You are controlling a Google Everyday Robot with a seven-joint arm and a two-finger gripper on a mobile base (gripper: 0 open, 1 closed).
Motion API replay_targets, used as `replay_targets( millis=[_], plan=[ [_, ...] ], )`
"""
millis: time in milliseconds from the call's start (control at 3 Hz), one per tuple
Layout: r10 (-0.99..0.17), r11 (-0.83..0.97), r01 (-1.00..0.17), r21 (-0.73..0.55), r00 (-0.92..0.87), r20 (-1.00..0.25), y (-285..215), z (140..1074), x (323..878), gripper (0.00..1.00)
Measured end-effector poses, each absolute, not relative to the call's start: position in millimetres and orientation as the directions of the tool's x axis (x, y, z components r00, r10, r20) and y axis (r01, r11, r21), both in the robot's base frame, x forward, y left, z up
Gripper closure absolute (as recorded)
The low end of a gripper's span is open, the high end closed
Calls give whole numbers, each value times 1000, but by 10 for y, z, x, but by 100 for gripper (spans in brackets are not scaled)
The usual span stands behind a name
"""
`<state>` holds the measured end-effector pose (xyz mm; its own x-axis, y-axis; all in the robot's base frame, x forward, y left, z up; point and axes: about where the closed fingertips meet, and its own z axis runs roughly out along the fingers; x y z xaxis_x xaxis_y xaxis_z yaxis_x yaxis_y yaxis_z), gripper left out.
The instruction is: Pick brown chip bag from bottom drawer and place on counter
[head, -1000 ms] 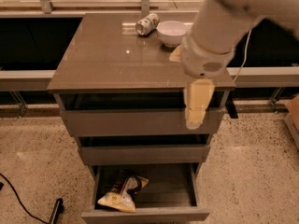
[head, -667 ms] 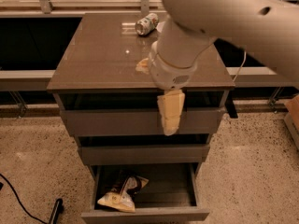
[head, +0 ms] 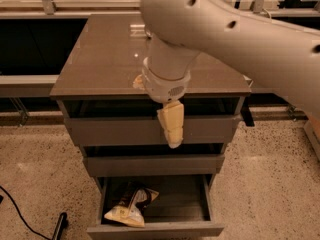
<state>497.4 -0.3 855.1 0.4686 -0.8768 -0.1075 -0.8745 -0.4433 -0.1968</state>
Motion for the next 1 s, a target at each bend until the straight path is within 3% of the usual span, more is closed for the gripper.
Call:
replay_targets(
  millis=[333,1000],
  plan=[
    [-808,-574,-814,-89,580,-100,234,7822,5005,0],
    [-592,-785,-607,-122,794,-139,358,7060,5005,0]
  ],
)
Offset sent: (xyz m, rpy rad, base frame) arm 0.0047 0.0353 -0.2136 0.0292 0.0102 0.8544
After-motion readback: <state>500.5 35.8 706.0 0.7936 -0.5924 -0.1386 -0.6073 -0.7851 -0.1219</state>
